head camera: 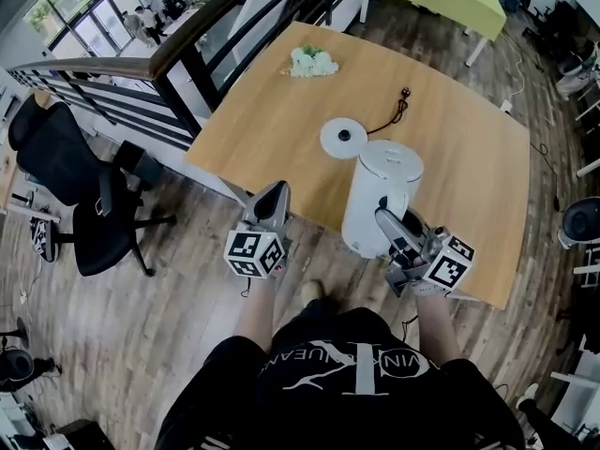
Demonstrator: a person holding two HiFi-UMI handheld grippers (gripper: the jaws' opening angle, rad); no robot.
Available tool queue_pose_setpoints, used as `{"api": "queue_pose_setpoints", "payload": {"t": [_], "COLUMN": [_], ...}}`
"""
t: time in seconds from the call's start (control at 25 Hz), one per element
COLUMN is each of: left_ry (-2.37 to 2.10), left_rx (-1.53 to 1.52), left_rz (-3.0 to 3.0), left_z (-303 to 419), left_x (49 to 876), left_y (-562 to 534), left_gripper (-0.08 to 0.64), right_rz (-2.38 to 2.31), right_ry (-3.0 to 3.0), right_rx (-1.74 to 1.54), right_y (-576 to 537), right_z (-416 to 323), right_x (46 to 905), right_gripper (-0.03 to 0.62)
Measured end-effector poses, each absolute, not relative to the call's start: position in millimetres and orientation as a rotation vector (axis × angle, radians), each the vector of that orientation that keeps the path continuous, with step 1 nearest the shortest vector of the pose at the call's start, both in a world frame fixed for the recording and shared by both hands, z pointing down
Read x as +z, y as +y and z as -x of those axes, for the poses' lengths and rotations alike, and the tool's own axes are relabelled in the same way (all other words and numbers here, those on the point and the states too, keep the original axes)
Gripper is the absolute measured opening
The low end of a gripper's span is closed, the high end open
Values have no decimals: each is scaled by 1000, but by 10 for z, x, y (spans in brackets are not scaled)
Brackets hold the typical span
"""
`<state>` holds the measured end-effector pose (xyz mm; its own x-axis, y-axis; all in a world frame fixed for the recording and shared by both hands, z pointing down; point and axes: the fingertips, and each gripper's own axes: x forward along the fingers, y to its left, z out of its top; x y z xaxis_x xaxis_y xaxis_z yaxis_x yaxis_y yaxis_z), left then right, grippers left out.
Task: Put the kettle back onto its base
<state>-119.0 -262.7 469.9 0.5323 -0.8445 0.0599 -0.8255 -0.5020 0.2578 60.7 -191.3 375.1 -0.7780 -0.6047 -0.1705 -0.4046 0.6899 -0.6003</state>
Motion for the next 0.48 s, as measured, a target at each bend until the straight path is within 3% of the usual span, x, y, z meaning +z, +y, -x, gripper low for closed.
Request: {"api": "queue_pose_setpoints", "payload": {"t": [0.48], "left_ry": [-1327], "left_rx": [-139], "left_rz": [-2553], "left_z": [1291], "left_x": [4713], "left_y": [-2772], "left_gripper": [2], "right_rz": [881], "right_ry": [2532], "right_rx": [-702], "right_y": [-2262], "right_z": [-530], "right_x": [3650], "right_gripper": [163]}}
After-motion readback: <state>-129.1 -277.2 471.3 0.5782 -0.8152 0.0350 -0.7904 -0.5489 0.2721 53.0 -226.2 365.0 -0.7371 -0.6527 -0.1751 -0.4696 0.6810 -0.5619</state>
